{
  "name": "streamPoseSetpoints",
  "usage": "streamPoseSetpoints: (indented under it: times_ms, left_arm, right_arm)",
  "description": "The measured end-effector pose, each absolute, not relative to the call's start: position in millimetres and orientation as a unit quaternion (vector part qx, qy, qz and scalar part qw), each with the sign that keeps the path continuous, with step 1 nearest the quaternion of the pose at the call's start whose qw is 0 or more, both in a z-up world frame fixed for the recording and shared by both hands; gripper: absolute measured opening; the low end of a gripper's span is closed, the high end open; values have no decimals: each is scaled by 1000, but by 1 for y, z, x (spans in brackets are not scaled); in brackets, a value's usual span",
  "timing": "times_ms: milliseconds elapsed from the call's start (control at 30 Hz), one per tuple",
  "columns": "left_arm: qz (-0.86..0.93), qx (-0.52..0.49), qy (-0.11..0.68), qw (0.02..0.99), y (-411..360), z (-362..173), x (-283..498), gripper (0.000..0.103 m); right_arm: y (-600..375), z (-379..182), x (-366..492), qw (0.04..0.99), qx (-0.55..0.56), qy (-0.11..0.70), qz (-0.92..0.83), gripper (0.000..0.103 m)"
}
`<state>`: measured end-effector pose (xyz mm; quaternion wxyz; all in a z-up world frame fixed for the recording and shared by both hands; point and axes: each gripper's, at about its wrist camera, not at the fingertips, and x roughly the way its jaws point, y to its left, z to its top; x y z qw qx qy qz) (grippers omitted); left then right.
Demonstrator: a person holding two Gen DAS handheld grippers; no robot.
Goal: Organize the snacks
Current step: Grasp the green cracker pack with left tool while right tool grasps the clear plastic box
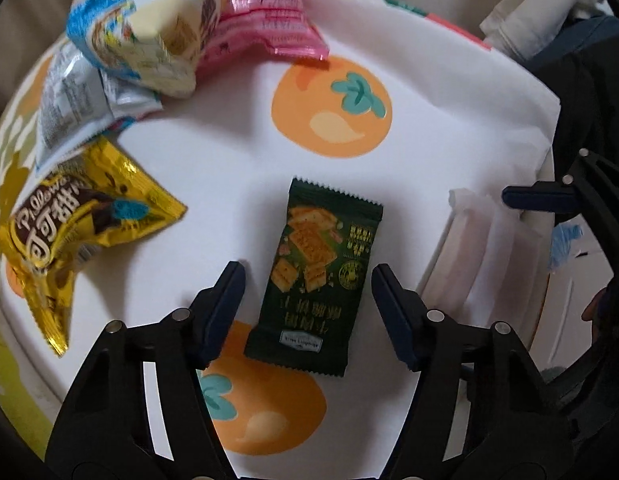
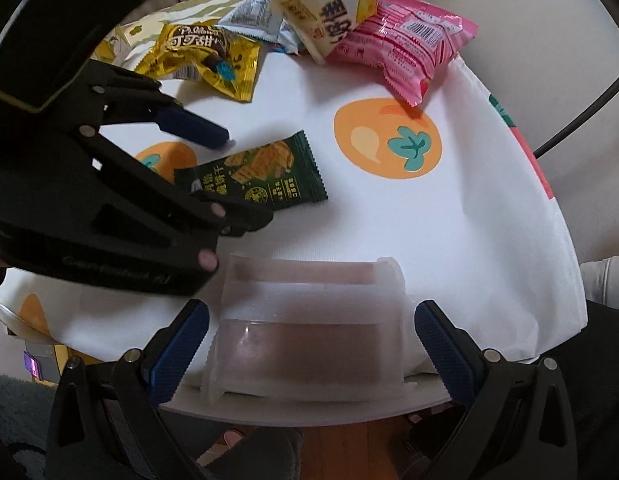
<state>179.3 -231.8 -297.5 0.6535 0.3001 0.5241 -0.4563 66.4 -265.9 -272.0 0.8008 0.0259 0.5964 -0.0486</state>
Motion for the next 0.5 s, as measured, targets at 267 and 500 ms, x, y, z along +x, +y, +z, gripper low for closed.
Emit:
streamPoseSetpoints:
  times_ms: [267, 500]
  left_arm:
    - [-446, 327, 509, 660, -232, -299, 170, 44]
    - [-418, 294, 532, 675, -207, -297, 168, 43]
  right_arm:
    - [-268, -281, 70, 794, 20, 606, -44, 99]
    - [-268, -284, 68, 794, 15, 607, -36, 97]
